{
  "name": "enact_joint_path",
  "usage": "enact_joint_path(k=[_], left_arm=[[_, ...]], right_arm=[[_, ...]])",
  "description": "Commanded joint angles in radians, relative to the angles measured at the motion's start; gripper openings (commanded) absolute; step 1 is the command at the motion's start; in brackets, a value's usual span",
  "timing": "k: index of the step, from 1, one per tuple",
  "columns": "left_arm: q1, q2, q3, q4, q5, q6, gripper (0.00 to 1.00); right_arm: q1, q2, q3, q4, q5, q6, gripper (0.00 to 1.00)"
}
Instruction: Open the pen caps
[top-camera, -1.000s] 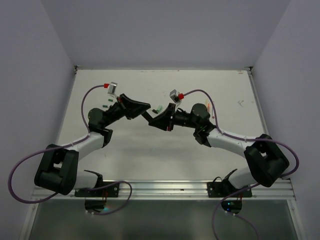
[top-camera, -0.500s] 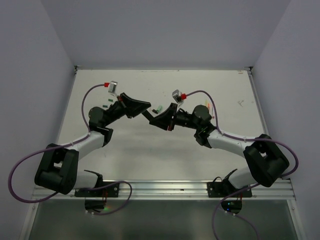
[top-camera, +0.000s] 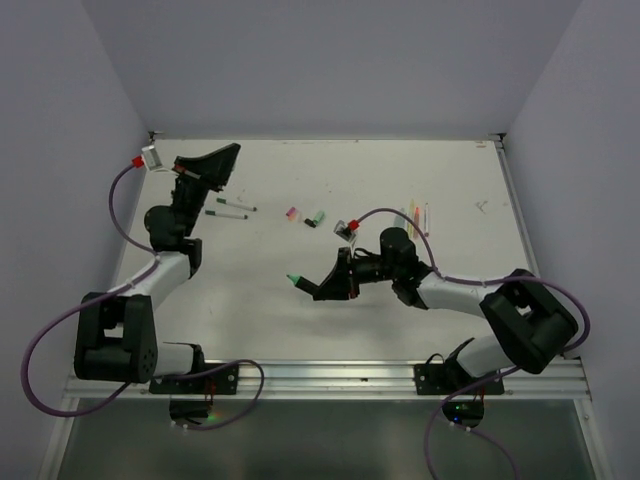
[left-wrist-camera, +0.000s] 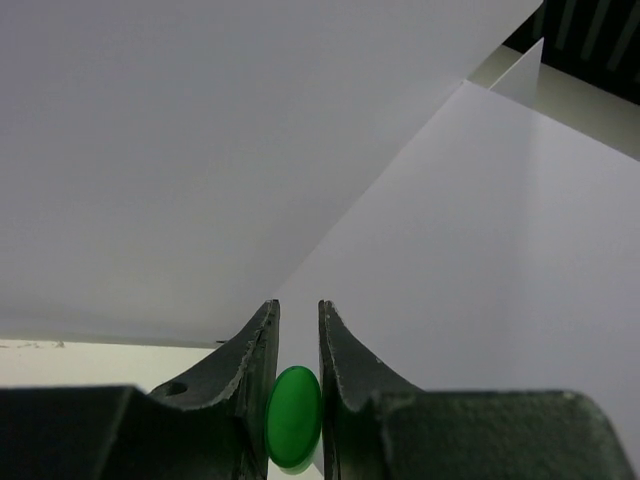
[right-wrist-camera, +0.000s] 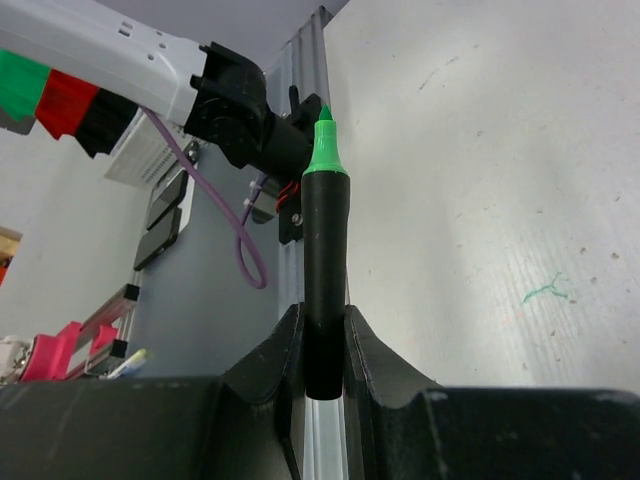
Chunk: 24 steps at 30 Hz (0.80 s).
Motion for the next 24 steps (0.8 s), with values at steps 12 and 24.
enact_joint_path(k=[12,24], left_arm=[[-0.216,0.078,0.495,-1.043,0.043,0.602,0.00],[-0.431,0.483,0.833,-1.530,-0.162,0.705,0.00]], right_arm=[[-0.053,-0.177,0.201,-0.609,1.066,-0.162,0.00],[-0.119,0.157,0.421,-0.727,1.436,-0.074,0.00]])
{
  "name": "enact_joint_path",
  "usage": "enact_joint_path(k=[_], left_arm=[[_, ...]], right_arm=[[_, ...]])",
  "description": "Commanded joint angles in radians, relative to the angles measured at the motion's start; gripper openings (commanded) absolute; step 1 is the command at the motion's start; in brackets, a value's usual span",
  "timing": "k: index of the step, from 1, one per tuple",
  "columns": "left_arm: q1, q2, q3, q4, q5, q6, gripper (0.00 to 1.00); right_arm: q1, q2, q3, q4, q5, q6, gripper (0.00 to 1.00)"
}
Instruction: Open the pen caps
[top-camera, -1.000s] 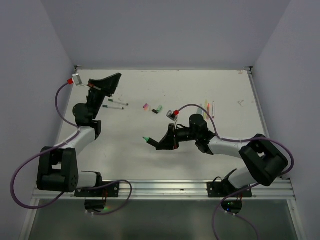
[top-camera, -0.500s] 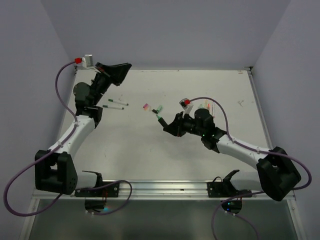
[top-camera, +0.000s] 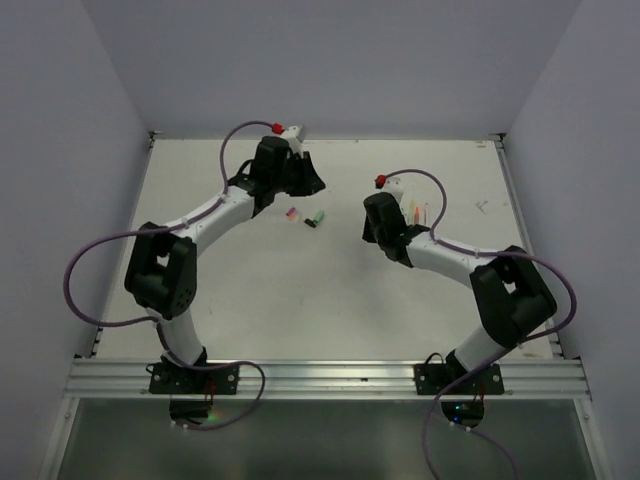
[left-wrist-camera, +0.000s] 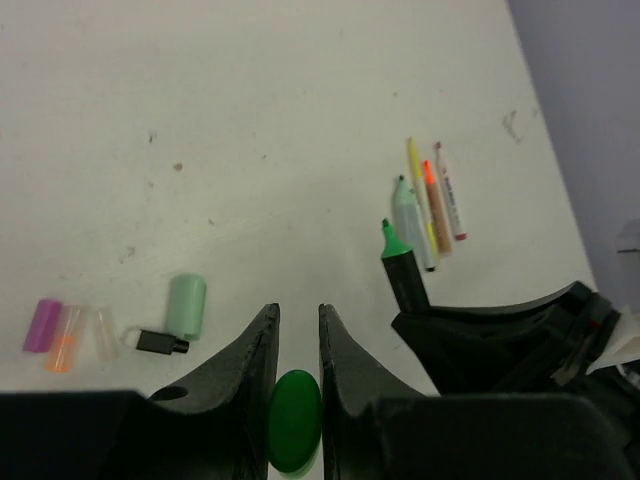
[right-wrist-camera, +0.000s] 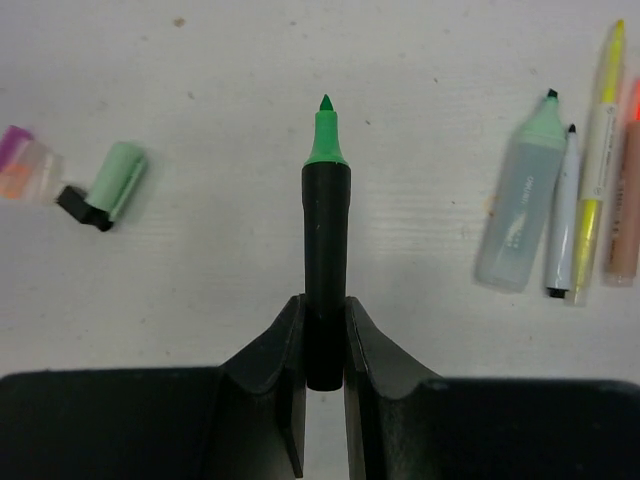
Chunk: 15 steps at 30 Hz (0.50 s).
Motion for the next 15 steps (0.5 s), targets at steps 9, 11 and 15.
enact_joint_path(k=[9,11,15], left_arm=[[-0.138,0.260,0.218,-0.245,-0.185,0.087,0.00],[-0.154,0.285,0.227,-0.248,-0.208,0.079,0.00],[-0.172,0.346,0.252,-0.252,-0.238,0.082,0.00]], right_arm=[[-0.106,0.146,0.111,-0.060,0.031,0.008,0.00],[-0.113,0.163,0.113,-0.060,0.012,0.000,0.00],[-0.127,0.178,0.108,-0.061,0.004,0.000,0.00]])
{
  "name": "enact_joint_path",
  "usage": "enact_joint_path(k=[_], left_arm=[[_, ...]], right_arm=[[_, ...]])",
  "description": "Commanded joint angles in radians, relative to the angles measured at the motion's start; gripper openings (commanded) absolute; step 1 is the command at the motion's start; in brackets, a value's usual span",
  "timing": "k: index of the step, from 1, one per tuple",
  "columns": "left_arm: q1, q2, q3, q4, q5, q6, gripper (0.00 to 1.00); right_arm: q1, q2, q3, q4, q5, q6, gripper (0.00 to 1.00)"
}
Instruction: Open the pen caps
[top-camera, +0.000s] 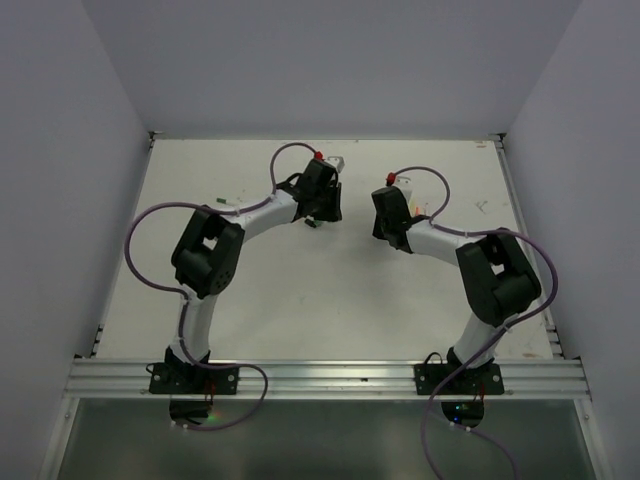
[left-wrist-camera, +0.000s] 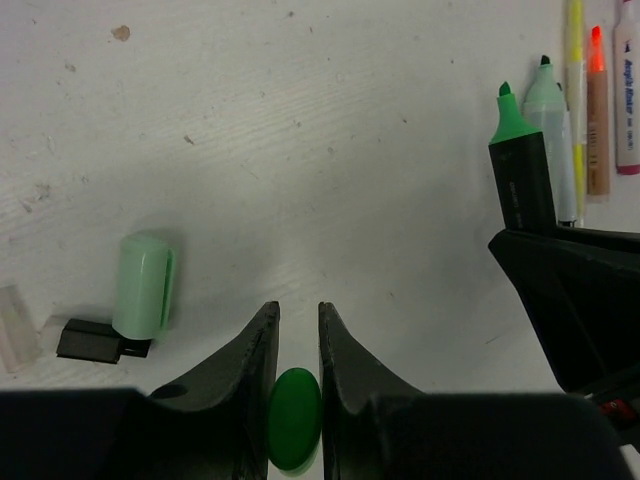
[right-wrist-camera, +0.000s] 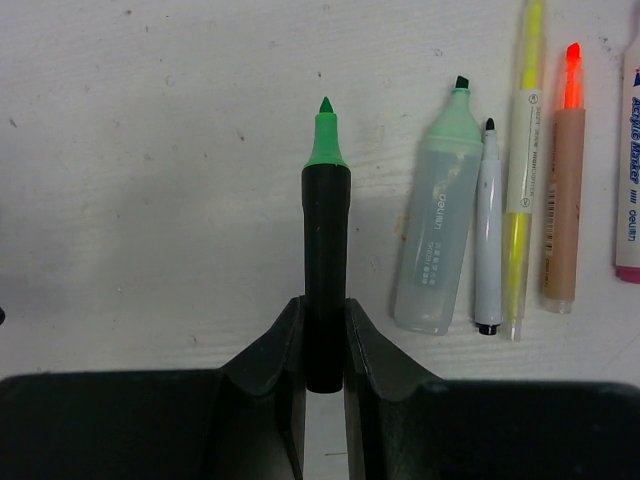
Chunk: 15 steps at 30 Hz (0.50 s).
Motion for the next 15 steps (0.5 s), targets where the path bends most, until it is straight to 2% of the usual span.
enact_joint_path(k=[1,9,15], left_arm=[[-0.014,0.038,0.059,-0.029,-0.058,0.022,0.00],[-0.023,0.102,0.083,-0.022,-0.143,0.029,0.00],[-0.023,0.136,0.094,-0.039,-0.172,0.033,0.06]], right_arm=[[-0.015,0.011,0.024,0.001,-0.007,0.001,0.00],[-0.054,0.047,0.022,-0.007,-0.025,0.013,0.00],[-0.068,0.073,0.041,-0.035,-0.040,0.022,0.00]])
